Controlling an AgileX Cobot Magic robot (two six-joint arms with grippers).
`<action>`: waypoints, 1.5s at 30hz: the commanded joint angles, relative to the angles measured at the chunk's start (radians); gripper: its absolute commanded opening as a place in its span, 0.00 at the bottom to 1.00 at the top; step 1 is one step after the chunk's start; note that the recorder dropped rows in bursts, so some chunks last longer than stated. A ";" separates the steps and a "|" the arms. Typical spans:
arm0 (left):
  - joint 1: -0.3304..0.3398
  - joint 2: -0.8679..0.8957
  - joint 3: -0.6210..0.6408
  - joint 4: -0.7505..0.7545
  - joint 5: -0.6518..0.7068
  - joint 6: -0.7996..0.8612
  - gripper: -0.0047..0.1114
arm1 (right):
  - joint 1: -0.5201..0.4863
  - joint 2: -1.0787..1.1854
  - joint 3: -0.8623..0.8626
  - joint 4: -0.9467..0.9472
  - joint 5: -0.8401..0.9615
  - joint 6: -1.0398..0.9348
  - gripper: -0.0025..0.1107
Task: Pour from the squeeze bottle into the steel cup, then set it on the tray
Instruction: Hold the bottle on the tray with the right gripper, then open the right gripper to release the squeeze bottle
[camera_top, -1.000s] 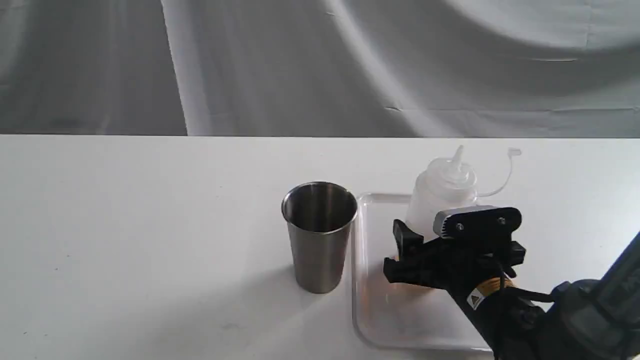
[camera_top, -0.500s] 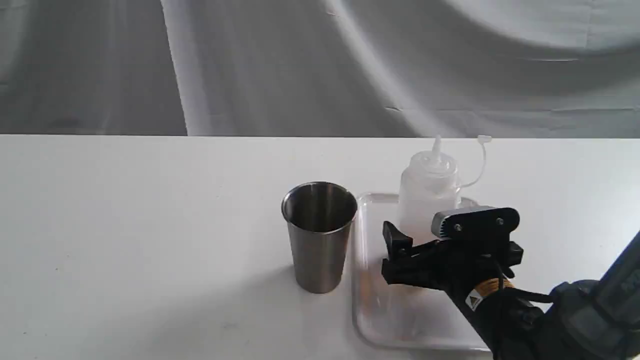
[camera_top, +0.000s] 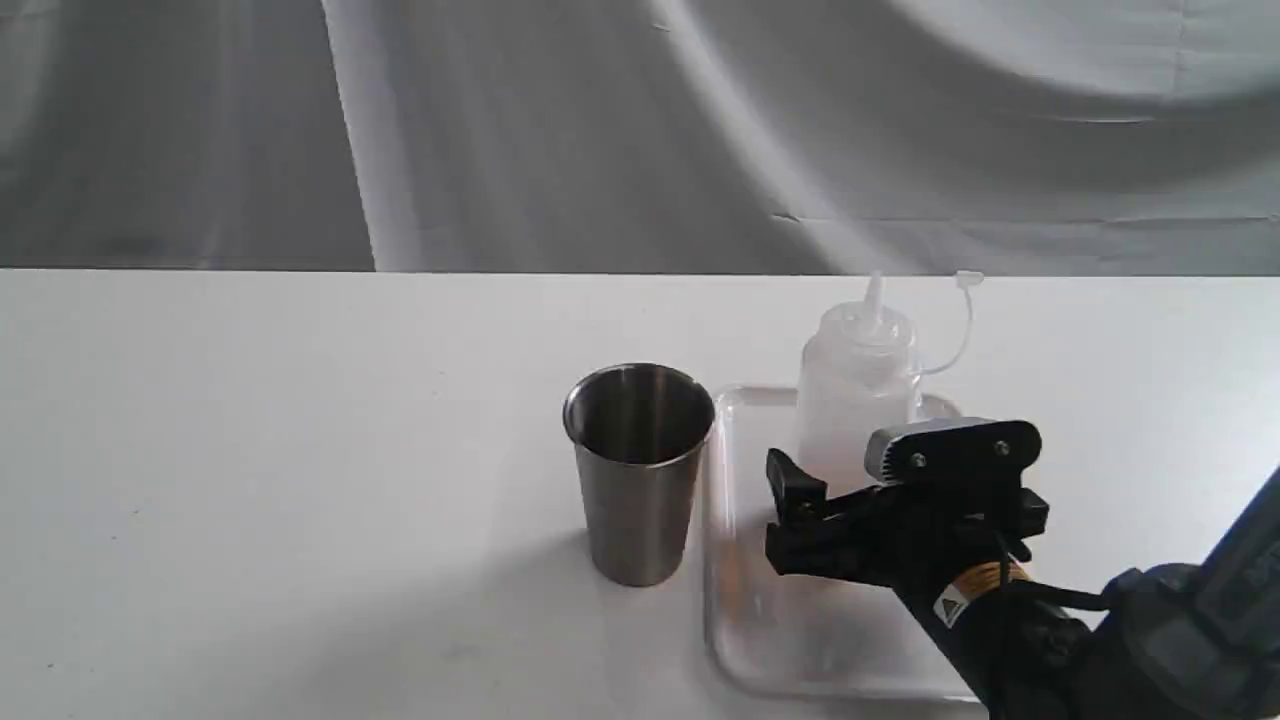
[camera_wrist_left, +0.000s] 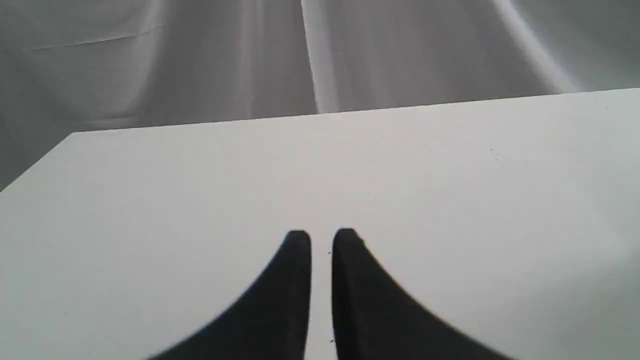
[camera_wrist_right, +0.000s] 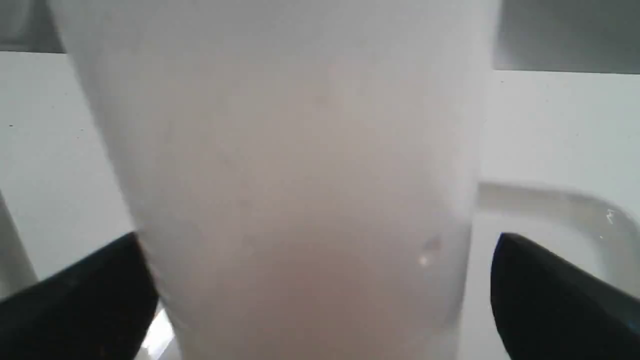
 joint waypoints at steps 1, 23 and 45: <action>-0.002 -0.005 0.004 0.002 -0.007 -0.002 0.11 | -0.007 -0.001 0.005 -0.042 -0.014 0.002 0.86; -0.002 -0.005 0.004 0.002 -0.007 -0.002 0.11 | -0.007 -0.006 0.050 -0.041 -0.014 -0.010 0.95; -0.002 -0.005 0.004 0.002 -0.007 -0.002 0.11 | 0.053 -0.236 0.261 -0.014 -0.014 -0.033 0.95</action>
